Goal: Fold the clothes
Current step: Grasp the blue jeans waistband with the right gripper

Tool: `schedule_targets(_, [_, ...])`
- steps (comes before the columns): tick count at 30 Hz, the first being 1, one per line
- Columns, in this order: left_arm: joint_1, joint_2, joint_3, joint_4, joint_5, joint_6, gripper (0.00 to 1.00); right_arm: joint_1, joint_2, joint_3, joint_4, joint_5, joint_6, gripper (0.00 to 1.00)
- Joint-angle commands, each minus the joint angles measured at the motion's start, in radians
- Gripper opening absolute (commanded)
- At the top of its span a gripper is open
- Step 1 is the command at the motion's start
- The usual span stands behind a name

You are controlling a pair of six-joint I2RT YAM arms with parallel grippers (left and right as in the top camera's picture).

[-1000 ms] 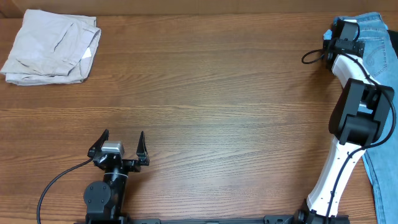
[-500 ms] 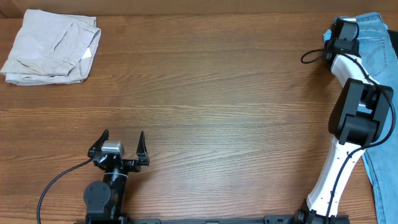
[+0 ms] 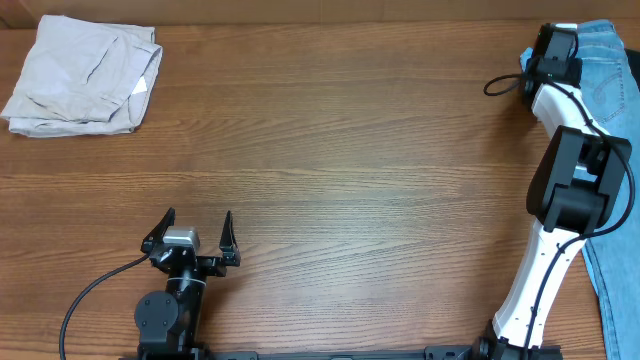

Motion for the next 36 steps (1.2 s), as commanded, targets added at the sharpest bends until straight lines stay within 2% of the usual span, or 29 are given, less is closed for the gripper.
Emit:
schedule_targets(1, [-0.006, -0.009, -0.004, -0.002, -0.006, 0.022, 1.00, 0.007, 0.010, 0.070, -0.002, 0.029, 0.041, 0.39])
schedule_targets(2, [-0.006, -0.009, -0.004, -0.002, -0.006, 0.022, 1.00, 0.008, 0.010, 0.079, -0.013, 0.029, 0.044, 0.35])
schedule_targets(5, [-0.006, -0.009, -0.004, -0.002, -0.006, 0.022, 1.00, 0.008, 0.010, 0.088, -0.028, 0.029, 0.044, 0.33])
schedule_targets(7, [-0.006, -0.009, -0.004, -0.002, -0.006, 0.022, 1.00, 0.009, 0.010, 0.091, -0.037, 0.029, 0.044, 0.41])
schedule_targets(8, [-0.006, -0.009, -0.004, -0.002, -0.006, 0.022, 1.00, 0.010, 0.009, 0.091, -0.040, 0.029, 0.044, 0.42])
schedule_targets(18, [-0.006, -0.009, -0.004, -0.002, -0.006, 0.022, 1.00, 0.012, 0.008, 0.091, -0.045, 0.029, 0.077, 0.40])
schedule_targets(23, [-0.006, -0.009, -0.004, -0.002, -0.006, 0.022, 1.00, 0.012, 0.006, 0.091, -0.047, 0.029, 0.093, 0.32])
schedule_targets(24, [-0.006, -0.009, -0.004, -0.002, -0.006, 0.022, 1.00, 0.012, 0.005, 0.091, -0.048, 0.029, 0.093, 0.33])
schedule_targets(25, [-0.006, -0.009, -0.004, -0.002, -0.006, 0.022, 1.00, 0.013, 0.004, 0.091, -0.050, 0.029, 0.094, 0.41])
schedule_targets(27, [-0.006, -0.009, -0.004, -0.002, -0.006, 0.022, 1.00, 0.016, 0.002, 0.091, -0.051, 0.029, 0.094, 0.43])
schedule_targets(30, [-0.006, -0.009, -0.004, -0.002, -0.006, 0.022, 1.00, 0.019, -0.003, 0.091, -0.058, 0.029, 0.096, 0.35])
schedule_targets(36, [-0.006, -0.009, -0.004, -0.002, -0.006, 0.022, 1.00, 0.019, -0.020, 0.091, -0.066, 0.029, 0.120, 0.36])
